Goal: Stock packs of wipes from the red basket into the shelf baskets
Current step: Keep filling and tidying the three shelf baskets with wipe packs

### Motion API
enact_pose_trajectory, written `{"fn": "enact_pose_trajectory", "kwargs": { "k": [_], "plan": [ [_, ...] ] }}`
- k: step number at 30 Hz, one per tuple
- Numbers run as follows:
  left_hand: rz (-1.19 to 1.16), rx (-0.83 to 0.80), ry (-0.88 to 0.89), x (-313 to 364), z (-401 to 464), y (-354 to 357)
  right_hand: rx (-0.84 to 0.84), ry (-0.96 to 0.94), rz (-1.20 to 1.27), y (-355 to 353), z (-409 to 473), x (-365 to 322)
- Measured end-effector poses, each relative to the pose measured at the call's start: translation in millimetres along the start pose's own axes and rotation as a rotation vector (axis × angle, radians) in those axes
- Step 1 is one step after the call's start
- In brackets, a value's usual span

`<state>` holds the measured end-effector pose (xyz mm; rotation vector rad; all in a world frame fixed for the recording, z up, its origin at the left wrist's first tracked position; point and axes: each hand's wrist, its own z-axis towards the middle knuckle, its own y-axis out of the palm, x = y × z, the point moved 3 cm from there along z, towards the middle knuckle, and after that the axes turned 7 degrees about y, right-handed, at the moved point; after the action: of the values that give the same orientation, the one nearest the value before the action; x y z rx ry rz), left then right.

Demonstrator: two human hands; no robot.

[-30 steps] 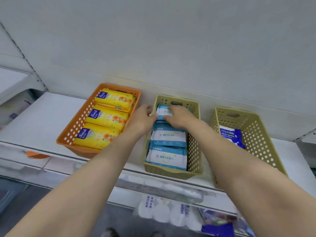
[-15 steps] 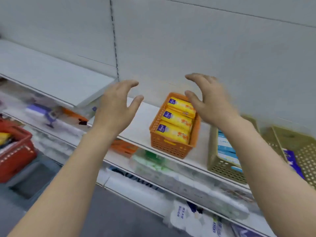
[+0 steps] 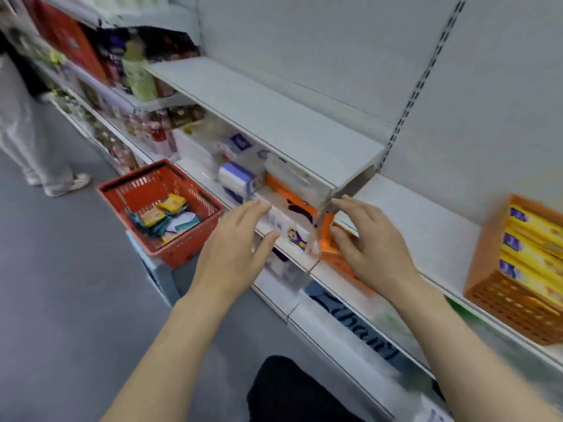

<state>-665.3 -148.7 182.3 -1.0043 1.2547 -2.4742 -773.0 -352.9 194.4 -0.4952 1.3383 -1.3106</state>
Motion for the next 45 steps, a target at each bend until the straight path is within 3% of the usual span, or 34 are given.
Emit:
{"fn": "enact_pose_trajectory", "kwargs": {
  "k": [8,16,22,30,37,45],
  "plan": [
    [0.075,0.003,-0.103,-172,66,-44,-0.08,-0.077,0.107,125,150,-90],
    [0.123,-0.13,-0.166,-339,194,-93,-0.163,-0.004,0.126,217,324,-178],
    [0.053,-0.227,-0.203,-443,245,-83,-0.256,0.105,0.104,288,390,-203],
    [-0.028,-0.588,-0.122,-597,293,-18,-0.412,0.517,0.07,414,412,-210],
    [-0.114,-0.942,-0.163,-687,271,62,-0.764,0.948,0.109,564,359,-194],
    [-0.196,-1.105,-0.253,-738,210,123,-0.843,1.353,0.111,654,309,-154]
  ]
}}
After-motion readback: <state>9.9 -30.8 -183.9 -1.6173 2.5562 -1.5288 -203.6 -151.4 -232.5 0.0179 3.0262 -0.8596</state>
